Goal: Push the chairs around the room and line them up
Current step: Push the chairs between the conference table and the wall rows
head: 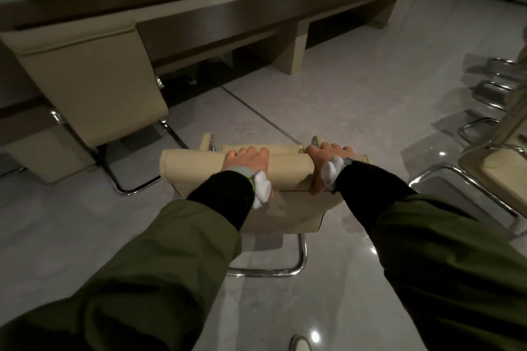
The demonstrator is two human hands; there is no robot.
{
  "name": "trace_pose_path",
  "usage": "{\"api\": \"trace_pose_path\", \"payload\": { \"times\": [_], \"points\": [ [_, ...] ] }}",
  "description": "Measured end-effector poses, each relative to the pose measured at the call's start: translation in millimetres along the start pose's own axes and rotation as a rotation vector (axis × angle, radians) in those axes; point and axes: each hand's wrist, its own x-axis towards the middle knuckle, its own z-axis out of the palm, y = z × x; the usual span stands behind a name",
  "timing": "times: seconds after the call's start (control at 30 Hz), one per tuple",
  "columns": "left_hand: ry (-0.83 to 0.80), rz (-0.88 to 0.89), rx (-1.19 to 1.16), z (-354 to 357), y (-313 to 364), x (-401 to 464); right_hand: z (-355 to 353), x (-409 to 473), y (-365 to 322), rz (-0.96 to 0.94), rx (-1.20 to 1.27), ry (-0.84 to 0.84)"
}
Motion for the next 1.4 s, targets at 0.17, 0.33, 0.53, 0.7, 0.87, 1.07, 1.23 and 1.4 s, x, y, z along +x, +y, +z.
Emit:
{"api": "trace_pose_path", "payload": {
  "times": [0.17,0.33,0.53,0.7,0.87,1.07,1.23,1.4],
  "points": [
    [-0.021,-0.108,-0.005,-7.4,10.5,14.5,-10.5,25.5,15.1,-0.112,-0.013,-0.017],
    [-0.054,-0.172,-0.007,-17.7,13.5,29.6,-19.7,41.6,29.3,-0.216,-0.055,-0.040],
    [-0.059,-0.263,0.008,-27.4,20.6,44.0,-15.2,68.9,50.1,-0.268,-0.001,0.021],
    [-0.040,-0.286,0.005,-30.6,23.3,65.0,-18.0,93.6,58.1,-0.262,-0.005,0.025],
    [-0.025,-0.297,-0.004,-34.0,11.7,91.7,-25.9,131.3,57.3,-0.250,0.015,0.003],
    [-0.041,-0.317,-0.031,-44.7,-5.6,138.7,-44.8,177.9,63.3,-0.276,0.003,0.018],
    [-0.027,-0.318,-0.058,-52.7,-26.6,185.8,-59.8,225.9,68.3,-0.307,-0.032,0.053],
    [-0.043,-0.307,-0.060,-66.3,-59.6,233.5,-74.8,287.9,54.5,-0.251,0.027,-0.127]
  ]
}}
